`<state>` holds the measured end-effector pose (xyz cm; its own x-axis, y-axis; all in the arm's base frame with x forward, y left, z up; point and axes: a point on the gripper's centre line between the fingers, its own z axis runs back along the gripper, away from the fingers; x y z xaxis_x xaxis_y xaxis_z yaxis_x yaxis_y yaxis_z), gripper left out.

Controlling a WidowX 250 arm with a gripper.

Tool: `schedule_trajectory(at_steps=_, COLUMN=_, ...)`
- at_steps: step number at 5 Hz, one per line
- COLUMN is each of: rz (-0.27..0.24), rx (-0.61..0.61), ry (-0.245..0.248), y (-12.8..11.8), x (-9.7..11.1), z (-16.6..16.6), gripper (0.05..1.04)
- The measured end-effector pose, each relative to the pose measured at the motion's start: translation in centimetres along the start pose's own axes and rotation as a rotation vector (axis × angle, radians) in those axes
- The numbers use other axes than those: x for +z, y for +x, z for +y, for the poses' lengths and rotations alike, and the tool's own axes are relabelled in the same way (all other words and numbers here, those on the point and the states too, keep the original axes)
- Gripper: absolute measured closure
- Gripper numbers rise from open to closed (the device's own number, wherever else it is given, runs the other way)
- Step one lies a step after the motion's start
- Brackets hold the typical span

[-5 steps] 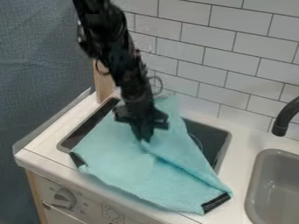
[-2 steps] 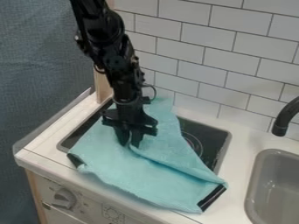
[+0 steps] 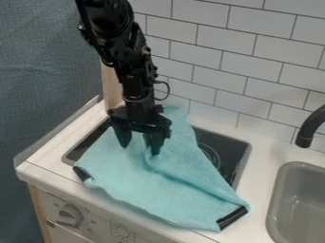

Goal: Fold cloth from the top right to the bottom left

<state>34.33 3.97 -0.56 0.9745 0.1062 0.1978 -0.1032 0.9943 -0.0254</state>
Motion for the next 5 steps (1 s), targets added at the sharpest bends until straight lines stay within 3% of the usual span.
schedule_trajectory(at_steps=2, rz=0.018, rx=-0.014, ry=-0.041, y=0.4, x=1.1, z=-0.6, gripper=0.083)
schedule_trajectory(at_steps=4, rz=-0.043, rx=-0.034, ry=-0.042, y=1.5, x=6.1, z=-0.9, gripper=0.084)
schedule_trajectory(at_steps=5, rz=-0.046, rx=-0.035, ry=-0.042, y=1.5, x=6.2, z=-0.9, gripper=0.084)
